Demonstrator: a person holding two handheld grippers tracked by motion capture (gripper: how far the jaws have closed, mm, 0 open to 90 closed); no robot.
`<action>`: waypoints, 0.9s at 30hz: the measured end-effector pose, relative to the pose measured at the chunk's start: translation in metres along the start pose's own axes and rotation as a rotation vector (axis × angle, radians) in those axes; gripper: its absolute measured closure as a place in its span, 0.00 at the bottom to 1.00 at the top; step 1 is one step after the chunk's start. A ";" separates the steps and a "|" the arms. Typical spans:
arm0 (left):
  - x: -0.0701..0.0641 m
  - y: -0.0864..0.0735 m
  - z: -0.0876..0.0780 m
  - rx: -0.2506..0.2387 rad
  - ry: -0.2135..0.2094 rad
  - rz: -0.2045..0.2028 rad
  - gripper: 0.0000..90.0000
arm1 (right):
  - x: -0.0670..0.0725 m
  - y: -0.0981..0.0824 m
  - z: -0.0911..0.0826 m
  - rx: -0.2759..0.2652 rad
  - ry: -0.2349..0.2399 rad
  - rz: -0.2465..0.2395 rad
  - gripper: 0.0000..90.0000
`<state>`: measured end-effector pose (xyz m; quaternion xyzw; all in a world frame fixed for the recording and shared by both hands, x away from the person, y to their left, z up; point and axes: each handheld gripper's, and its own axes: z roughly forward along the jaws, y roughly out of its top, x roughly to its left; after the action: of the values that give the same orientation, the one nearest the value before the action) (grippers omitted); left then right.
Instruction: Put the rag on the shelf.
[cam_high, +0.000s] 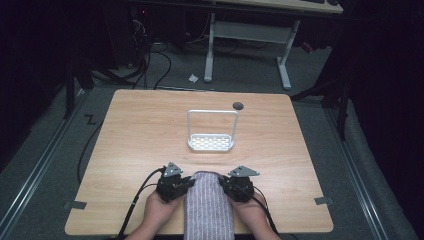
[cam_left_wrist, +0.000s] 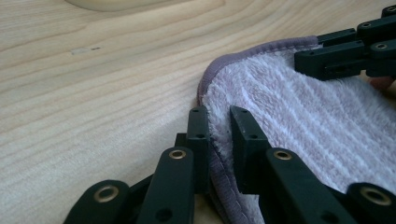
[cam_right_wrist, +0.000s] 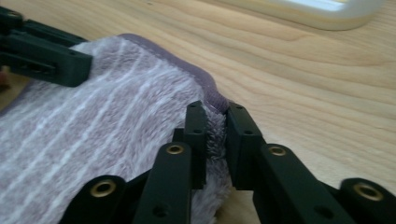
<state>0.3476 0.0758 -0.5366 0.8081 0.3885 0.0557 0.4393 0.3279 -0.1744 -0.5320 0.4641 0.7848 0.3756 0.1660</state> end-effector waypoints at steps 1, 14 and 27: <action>0.000 0.000 0.000 0.000 0.000 0.000 0.88 | 0.001 -0.001 -0.001 -0.003 0.003 -0.007 0.93; -0.025 0.000 -0.034 -0.228 0.074 0.098 0.88 | 0.014 0.002 -0.034 -0.228 -0.063 -0.094 0.93; -0.042 0.032 -0.068 -0.363 0.090 0.132 0.88 | 0.020 0.032 -0.067 -0.396 -0.091 -0.131 0.94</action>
<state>0.3075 0.0828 -0.4602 0.7360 0.3376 0.1895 0.5553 0.2959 -0.1769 -0.4623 0.3870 0.7159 0.4896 0.3132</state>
